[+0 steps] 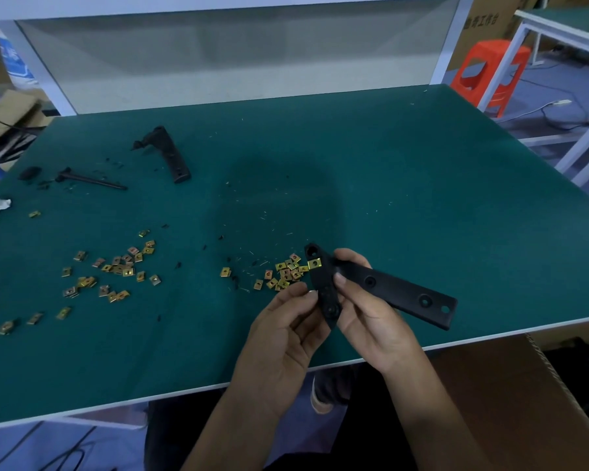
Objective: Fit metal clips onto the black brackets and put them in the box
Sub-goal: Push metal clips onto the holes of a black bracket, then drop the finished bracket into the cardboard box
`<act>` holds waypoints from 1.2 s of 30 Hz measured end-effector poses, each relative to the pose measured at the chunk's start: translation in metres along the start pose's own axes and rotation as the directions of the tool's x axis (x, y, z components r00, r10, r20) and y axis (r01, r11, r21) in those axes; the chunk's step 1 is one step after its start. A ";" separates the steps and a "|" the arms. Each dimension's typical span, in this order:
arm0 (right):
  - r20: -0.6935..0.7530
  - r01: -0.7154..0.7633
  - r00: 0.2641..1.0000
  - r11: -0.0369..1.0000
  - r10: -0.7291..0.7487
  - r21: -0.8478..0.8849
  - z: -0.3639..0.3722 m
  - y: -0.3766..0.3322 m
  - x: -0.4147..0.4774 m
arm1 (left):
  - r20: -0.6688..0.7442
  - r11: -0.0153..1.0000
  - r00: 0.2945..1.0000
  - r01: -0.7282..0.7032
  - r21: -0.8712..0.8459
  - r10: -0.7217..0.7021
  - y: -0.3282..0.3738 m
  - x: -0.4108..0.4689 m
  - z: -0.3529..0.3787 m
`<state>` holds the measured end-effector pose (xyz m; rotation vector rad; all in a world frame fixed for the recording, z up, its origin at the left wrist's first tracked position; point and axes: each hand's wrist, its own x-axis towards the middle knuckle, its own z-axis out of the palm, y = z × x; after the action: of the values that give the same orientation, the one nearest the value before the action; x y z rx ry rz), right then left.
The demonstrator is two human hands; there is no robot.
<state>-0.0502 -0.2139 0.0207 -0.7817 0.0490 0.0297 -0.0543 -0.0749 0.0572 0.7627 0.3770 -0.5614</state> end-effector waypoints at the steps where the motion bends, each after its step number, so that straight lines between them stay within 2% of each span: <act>1: 0.000 0.004 1.000 1.000 -0.004 -0.001 -0.001 0.000 0.000 | 0.000 1.000 1.000 -0.010 0.012 0.010 0.000 -0.001 0.000; 6: 0.017 0.054 0.998 0.997 -0.053 -0.050 -0.002 0.003 0.001 | -0.045 0.992 0.998 -0.036 0.118 0.041 0.001 -0.003 -0.001; 15: 0.007 0.131 0.991 0.976 -0.132 -0.175 -0.002 0.009 0.000 | -0.022 0.972 0.999 0.048 0.228 -0.044 0.001 0.000 -0.009; 18: -0.042 0.175 0.980 0.942 -0.195 -0.287 0.003 0.011 -0.004 | -0.022 0.966 0.998 0.060 0.252 -0.056 0.003 0.001 -0.014; 21: -0.091 0.244 0.941 0.841 -0.326 -0.483 0.008 -0.002 -0.018 | -0.057 0.937 0.998 0.035 0.349 -0.016 -0.004 0.004 -0.012; 23: -0.111 0.273 0.890 0.713 -0.441 -0.646 0.005 -0.018 -0.035 | -0.021 0.864 0.999 -0.029 0.502 0.046 -0.015 0.006 -0.005; 25: -0.108 0.280 0.836 0.587 -0.538 -0.759 -0.002 -0.033 -0.059 | 0.086 0.755 0.995 -0.101 0.648 0.059 -0.030 0.006 0.007; 27: -0.133 0.247 0.790 0.510 -0.598 -0.824 -0.011 -0.042 -0.089 | 0.182 0.674 0.983 -0.138 0.726 0.006 -0.047 0.005 0.021; 30: -0.185 0.193 0.684 0.420 -0.706 -0.887 -0.025 -0.050 -0.132 | 0.289 0.572 0.946 -0.157 0.805 -0.148 -0.079 0.000 0.042; 34: -0.374 0.168 0.542 0.533 -0.753 -0.829 -0.050 -0.075 -0.182 | 0.355 0.505 0.912 -0.213 0.836 -0.203 -0.113 -0.010 0.061; 36: -0.587 0.193 0.358 0.673 -0.726 -0.714 -0.076 -0.094 -0.198 | 0.373 0.469 0.899 -0.235 0.851 -0.228 -0.114 -0.016 0.063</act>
<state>-0.2466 -0.3356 0.0443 -1.3058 0.8059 -1.0177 -0.1279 -0.1831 0.0453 1.6205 -0.4352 -0.9261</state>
